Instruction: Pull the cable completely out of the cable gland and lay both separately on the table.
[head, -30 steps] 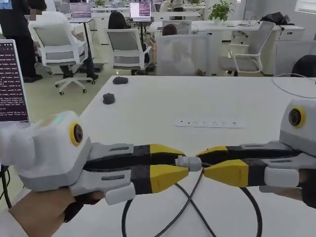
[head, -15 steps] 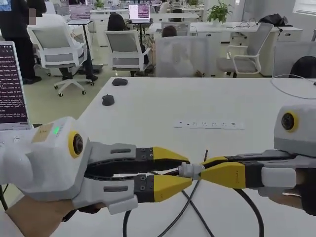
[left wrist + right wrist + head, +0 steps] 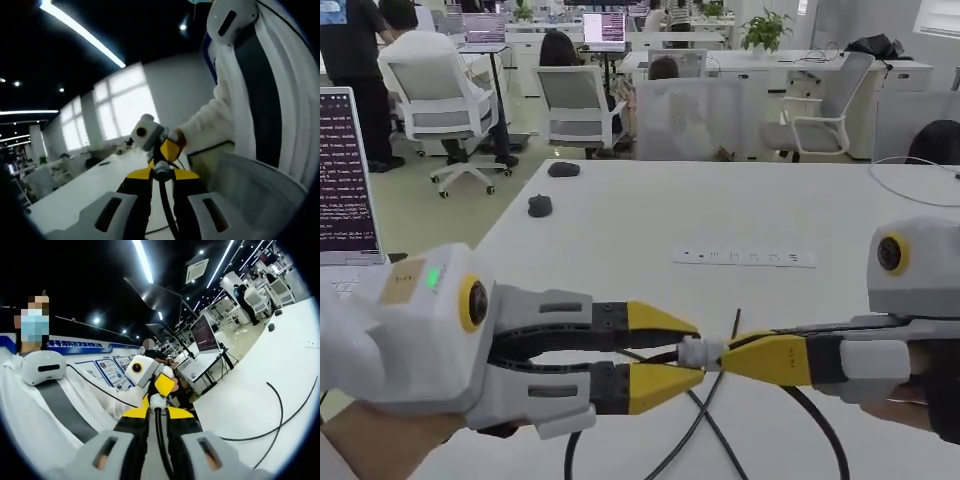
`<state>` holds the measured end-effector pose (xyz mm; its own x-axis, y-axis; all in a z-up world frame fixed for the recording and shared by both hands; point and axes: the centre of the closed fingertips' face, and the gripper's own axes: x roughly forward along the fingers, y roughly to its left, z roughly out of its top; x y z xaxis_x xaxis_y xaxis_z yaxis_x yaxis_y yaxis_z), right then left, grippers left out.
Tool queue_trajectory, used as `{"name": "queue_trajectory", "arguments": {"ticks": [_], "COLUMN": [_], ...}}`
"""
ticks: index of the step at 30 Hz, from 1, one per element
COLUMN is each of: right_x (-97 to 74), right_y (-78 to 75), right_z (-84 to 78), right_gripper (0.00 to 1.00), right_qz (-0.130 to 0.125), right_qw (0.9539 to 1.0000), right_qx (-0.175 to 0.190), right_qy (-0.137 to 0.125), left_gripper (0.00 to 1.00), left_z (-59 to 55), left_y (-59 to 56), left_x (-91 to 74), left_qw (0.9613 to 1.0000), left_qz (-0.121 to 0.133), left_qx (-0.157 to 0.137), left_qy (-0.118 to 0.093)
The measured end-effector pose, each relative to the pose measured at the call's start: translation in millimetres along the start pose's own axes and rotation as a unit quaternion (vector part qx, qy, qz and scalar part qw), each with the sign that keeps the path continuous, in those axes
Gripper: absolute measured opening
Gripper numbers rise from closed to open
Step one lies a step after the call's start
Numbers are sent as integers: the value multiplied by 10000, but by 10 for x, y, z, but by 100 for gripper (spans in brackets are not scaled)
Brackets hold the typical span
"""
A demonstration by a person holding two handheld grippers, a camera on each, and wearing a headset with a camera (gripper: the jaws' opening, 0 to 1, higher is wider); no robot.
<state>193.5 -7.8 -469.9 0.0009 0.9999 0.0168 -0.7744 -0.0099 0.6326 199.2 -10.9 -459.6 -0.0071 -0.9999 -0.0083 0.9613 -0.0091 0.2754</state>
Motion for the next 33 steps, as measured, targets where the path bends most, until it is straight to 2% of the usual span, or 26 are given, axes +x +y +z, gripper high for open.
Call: {"name": "queue_trajectory", "arguments": {"ticks": [6,9,10,11,14,16,19,23,26,28,30,31,32,33], "right_x": [8,13,12,11,6,3,-1,-4,1,4,6,8,13,14], "right_y": [-58,-77,-81,-87,-88,-91,-38,-32,-29,-19,-18,-19,-17,-17], "right_z": [-55,-59,-55,-41,-24,-17,22,61,69,73,69,66,56,55], "right_gripper": [12,12,12,11,11,11,10,10,10,10,10,10,10,10], "right_qz": [-119,-218,-223,-230,-240,-295,-229,-233,-267,-276,-289,-309,-339,-361], "right_qw": [9998,9997,9996,9996,9991,9975,9962,9948,9929,9911,9899,9885,9863,9847], "right_qx": [139,-57,-87,-161,-355,-644,-843,-990,-1157,-1303,-1387,-1482,-1612,-1706], "right_qy": [110,124,119,77,36,63,0,-48,-48,-67,-56,-42,-12,-5], "left_gripper": [15,15,15,15,15,15,15,15,15,15,15,15,15,15], "left_z": [-87,-123,-121,-123,-120,-111,-70,-44,-44,-39,-46,-52,-63,-67], "left_y": [-12,16,26,36,54,57,68,83,92,93,94,89,82,83], "left_x": [-14,-25,-27,-31,-33,-32,-47,-45,-51,-53,-59,-60,-62,-62], "left_qw": [9997,9995,9987,9979,9949,9916,9887,9848,9784,9696,9647,9610,9542,9501], "left_qz": [-16,31,78,101,127,137,163,179,132,113,91,88,62,56], "left_qx": [77,-172,-461,-622,-1003,-1289,-1466,-1690,-2025,-2407,-2593,-2729,-2958,-3085], "left_qy": [231,258,196,169,53,-48,-266,-366,-385,-433,-453,-449,-441,-451]}}
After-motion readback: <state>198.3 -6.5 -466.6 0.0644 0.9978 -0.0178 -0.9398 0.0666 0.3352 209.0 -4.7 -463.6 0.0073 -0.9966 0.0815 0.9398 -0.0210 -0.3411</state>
